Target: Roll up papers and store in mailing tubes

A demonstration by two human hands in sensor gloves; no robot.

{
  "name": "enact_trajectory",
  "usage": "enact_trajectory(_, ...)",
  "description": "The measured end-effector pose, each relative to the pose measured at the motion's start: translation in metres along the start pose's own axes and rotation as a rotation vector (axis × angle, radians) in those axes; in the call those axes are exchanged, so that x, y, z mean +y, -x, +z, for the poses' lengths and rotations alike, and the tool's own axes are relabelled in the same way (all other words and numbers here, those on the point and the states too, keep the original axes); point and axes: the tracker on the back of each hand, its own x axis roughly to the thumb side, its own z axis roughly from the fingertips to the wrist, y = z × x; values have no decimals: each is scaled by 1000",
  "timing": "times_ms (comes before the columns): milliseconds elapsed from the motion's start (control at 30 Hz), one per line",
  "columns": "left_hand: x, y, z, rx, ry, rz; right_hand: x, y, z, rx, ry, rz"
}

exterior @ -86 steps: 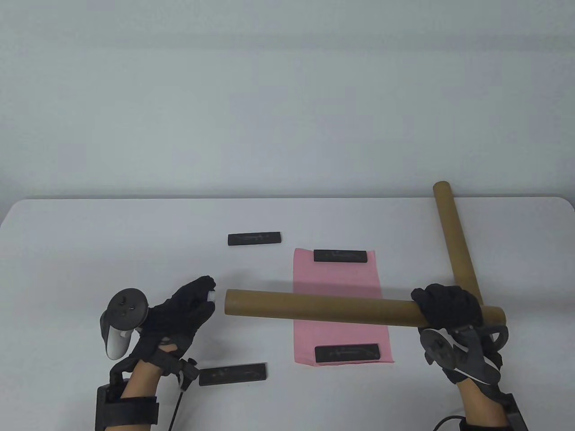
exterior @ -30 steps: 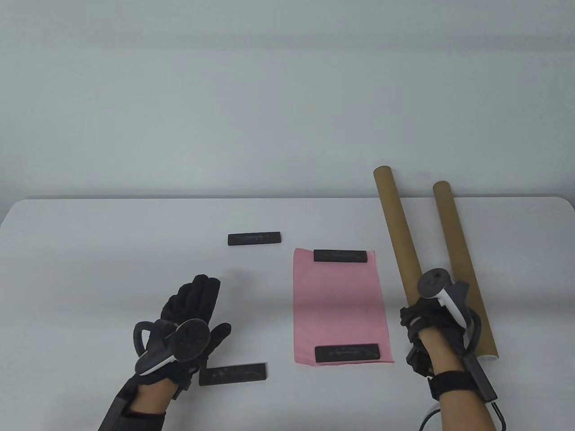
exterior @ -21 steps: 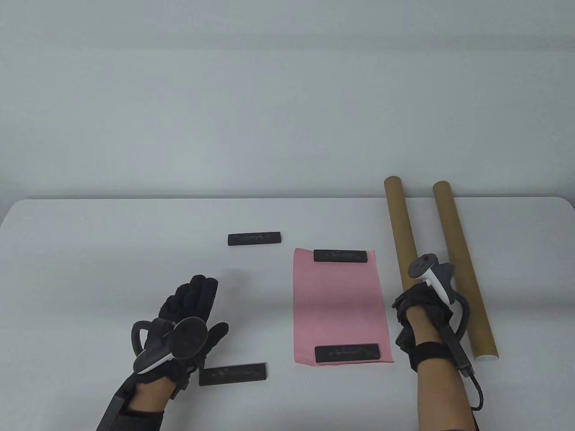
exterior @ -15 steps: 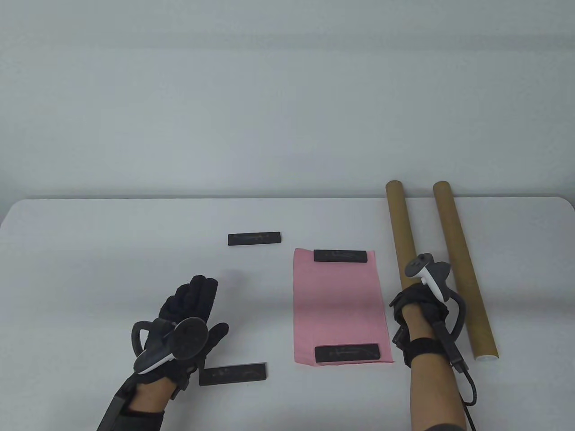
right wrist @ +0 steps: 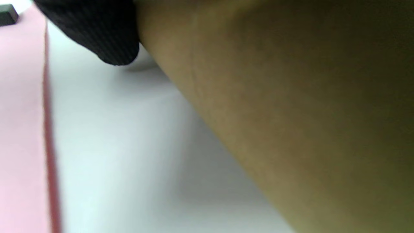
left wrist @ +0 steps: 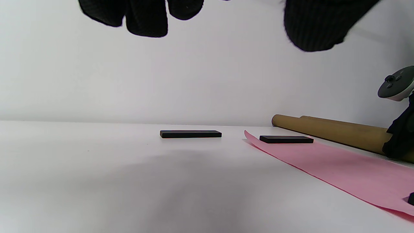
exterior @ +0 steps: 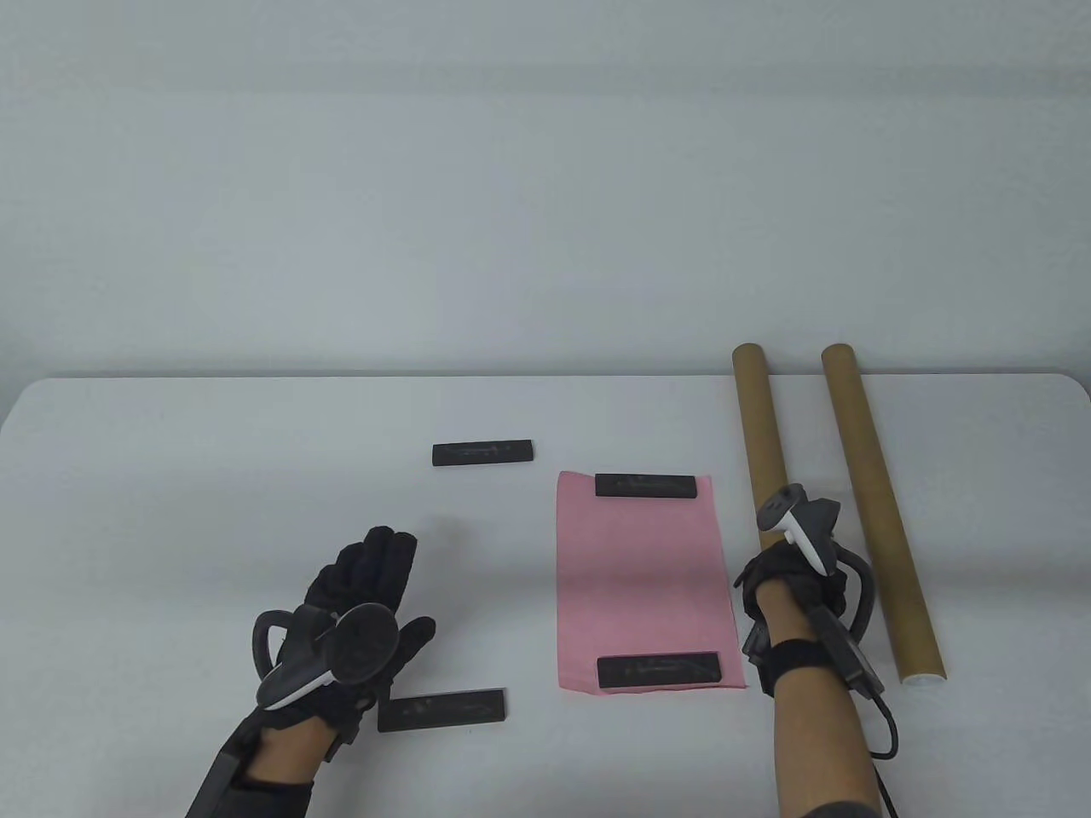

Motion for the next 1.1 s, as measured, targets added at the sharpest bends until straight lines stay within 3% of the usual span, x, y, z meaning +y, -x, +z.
enact_trajectory(233, -2, -1, -1, -2, 16, 8, -1, 0, 4, -13, 15, 6)
enact_trajectory(400, 0, -2, 0, -9, 7, 12, -32, 13, 23, -141, 111, -31)
enact_trajectory(533, -1, -2, 0, -9, 8, 8, -50, 47, 30, -188, 153, -81)
enact_trajectory(700, -2, -2, -1, -7, 13, 5, -47, 98, 9, -92, 156, -52)
enact_trajectory(833, -3, -3, -1, -2, 20, 13, -33, 129, -22, -1, 58, -118)
enact_trajectory(1100, -6, -5, -3, 2, 38, 4, -26, 136, -55, 118, 25, -177)
